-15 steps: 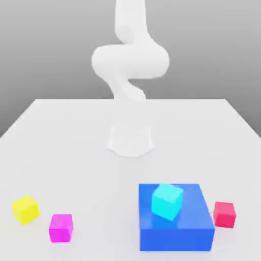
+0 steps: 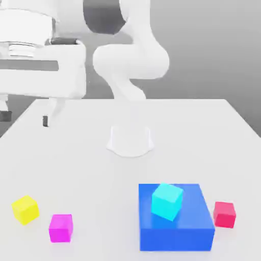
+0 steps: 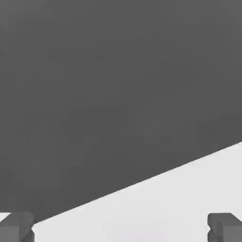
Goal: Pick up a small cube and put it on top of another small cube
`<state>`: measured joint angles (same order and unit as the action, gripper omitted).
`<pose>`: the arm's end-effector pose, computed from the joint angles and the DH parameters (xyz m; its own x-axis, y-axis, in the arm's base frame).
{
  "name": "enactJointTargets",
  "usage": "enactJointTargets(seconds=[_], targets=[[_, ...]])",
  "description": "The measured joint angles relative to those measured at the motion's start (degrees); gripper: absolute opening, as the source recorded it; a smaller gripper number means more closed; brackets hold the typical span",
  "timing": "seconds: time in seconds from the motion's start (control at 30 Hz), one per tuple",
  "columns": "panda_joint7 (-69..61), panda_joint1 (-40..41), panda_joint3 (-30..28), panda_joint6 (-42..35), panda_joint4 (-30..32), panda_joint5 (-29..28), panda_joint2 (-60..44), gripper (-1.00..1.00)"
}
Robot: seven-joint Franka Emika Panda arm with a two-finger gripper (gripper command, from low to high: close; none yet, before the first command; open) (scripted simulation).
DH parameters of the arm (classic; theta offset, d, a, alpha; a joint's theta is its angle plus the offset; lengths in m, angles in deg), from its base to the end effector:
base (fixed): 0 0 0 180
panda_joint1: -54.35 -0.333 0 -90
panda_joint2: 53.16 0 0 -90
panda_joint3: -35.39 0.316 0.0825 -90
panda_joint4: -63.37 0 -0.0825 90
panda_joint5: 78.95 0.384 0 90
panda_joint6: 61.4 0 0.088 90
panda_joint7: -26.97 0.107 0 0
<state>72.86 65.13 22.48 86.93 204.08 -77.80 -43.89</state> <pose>0.4470 -0.1971 0.3870 0.3087 -0.9372 0.1623 -0.9087 -0.3410 -0.2406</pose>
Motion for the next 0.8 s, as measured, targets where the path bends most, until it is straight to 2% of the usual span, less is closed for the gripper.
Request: enactJointTargets(seconds=[0.3,0.5,0.53,0.8], targets=[[-4.5,8.4,-3.3,8.2,4.5,6.9,-19.2,0.00],[-9.5,14.6,2.9,16.9,2.8,13.6,-31.7,0.00],[-9.9,15.3,3.6,17.7,2.6,14.2,-32.8,-1.00],[-9.1,14.7,2.8,16.5,3.0,13.1,-31.2,-1.00]])
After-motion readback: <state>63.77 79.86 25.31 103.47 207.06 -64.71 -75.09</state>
